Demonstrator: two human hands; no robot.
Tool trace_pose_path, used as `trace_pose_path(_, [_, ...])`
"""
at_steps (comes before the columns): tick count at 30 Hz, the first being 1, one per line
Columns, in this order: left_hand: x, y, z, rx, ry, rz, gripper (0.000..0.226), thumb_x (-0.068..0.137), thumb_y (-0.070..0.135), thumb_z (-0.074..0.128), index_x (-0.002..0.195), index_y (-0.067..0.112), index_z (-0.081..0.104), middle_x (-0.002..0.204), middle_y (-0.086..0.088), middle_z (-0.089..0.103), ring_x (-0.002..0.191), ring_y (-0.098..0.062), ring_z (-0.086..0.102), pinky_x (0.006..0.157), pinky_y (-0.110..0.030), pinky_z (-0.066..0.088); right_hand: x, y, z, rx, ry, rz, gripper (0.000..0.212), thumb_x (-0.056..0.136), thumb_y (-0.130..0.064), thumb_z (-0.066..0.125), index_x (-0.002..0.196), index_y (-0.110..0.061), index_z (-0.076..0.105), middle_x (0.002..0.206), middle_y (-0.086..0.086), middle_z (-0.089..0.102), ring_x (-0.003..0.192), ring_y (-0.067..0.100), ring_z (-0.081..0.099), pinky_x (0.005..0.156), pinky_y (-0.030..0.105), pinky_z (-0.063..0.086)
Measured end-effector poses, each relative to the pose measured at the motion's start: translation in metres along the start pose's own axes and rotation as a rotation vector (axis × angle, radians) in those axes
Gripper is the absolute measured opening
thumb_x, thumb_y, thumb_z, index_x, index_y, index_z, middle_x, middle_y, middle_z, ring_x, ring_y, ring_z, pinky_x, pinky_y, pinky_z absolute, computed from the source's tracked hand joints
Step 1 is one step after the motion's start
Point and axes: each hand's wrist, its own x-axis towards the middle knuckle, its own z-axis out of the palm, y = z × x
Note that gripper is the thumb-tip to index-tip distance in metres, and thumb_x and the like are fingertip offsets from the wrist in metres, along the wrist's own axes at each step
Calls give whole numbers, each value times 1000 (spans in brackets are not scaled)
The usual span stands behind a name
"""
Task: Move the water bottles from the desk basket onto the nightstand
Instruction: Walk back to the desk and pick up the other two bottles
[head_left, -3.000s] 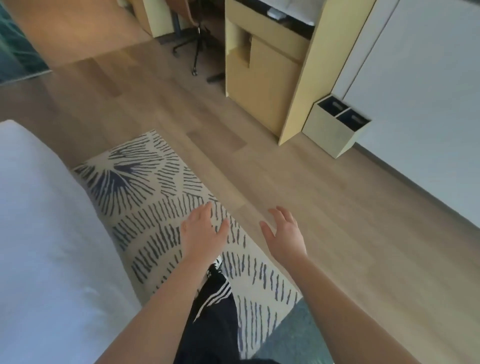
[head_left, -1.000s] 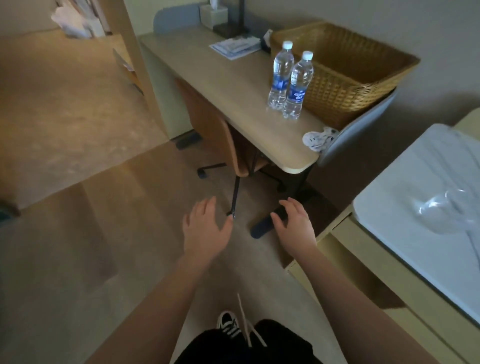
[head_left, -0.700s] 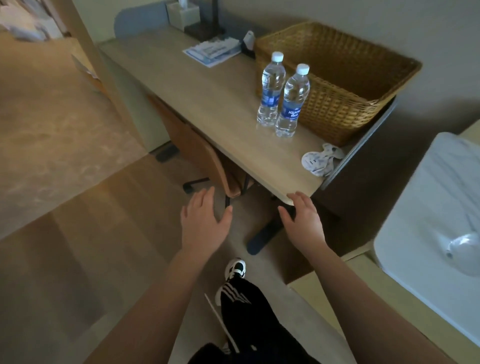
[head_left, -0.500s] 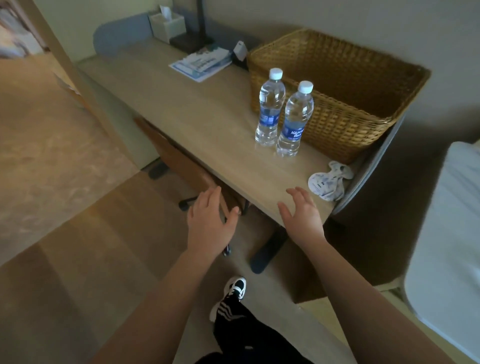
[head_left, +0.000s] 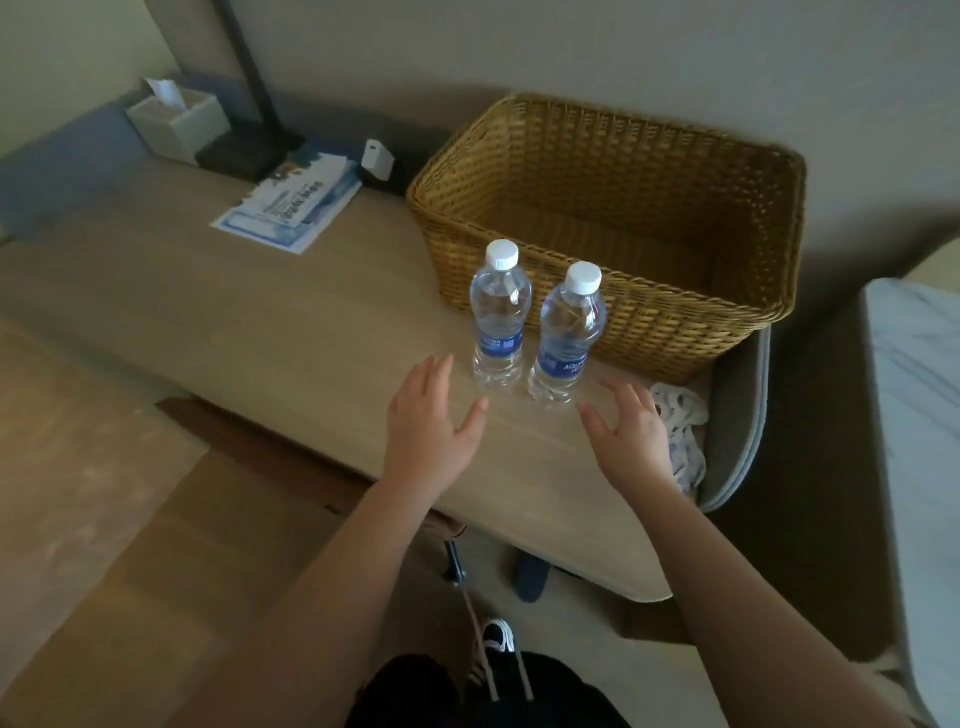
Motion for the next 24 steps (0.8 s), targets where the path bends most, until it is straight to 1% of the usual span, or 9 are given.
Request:
trace_pose_path(6, [41,-5,4,-99,-71,109,75,90,51,54,151,21,23,157,-3,28,144,-19,25,116,-43,27,11,-17,7,99,145,88,82,75,-68,59,140,-22,40,141,-1,45,127,15,43,92,27,33])
trace_pose_path(8, [54,-7,2,-165,-72,151,77,89,50,58,151,20,23,155,-3,31,142,-17,27,114,-35,27,14,-29,10,138,198,88,90,68,-76,55,140,-26,38,141,-3,44,126,12,43,92,28,35])
trace_pose_path(10, [66,-5,-2,-224,-67,217,78,86,48,62,149,19,25,152,-2,34,139,-14,29,108,-24,25,17,-41,10,175,239,66,90,66,-76,58,140,-29,37,139,-7,43,125,9,42,92,28,37])
trace_pose_path(12, [80,0,-6,-280,-63,275,81,84,46,66,149,17,27,150,-2,36,138,-14,32,106,-21,24,22,-49,9,207,251,40,84,67,-69,67,137,-33,37,134,-13,42,123,6,42,93,28,37])
trace_pose_path(15, [100,13,-10,-402,-106,269,88,80,47,72,149,18,25,150,0,35,137,-10,32,105,-19,25,35,-61,6,215,227,26,83,66,-60,74,135,-35,38,130,-16,44,119,4,44,91,27,36])
trace_pose_path(18, [118,29,-11,-553,-197,231,88,74,44,79,145,18,34,144,0,43,132,-10,41,107,-24,34,48,-71,6,239,177,20,81,61,-60,76,130,-38,40,124,-16,55,113,5,53,85,20,40])
trace_pose_path(20, [128,34,-10,-577,-261,241,79,71,42,83,137,20,44,134,2,52,124,-11,49,104,-28,39,53,-74,8,220,175,28,79,59,-58,78,126,-38,42,120,-15,57,109,5,55,82,19,40])
trace_pose_path(22, [135,34,-8,-587,-294,278,67,68,38,86,124,20,52,121,1,60,113,-15,57,99,-37,45,55,-75,11,184,208,47,73,63,-50,82,123,-37,42,117,-14,58,107,6,56,82,20,43])
trace_pose_path(24, [140,31,-6,-594,-307,320,62,66,33,88,115,20,54,112,0,63,106,-17,60,94,-43,48,52,-77,14,154,264,63,69,65,-50,81,121,-38,42,114,-17,58,103,3,56,77,14,40])
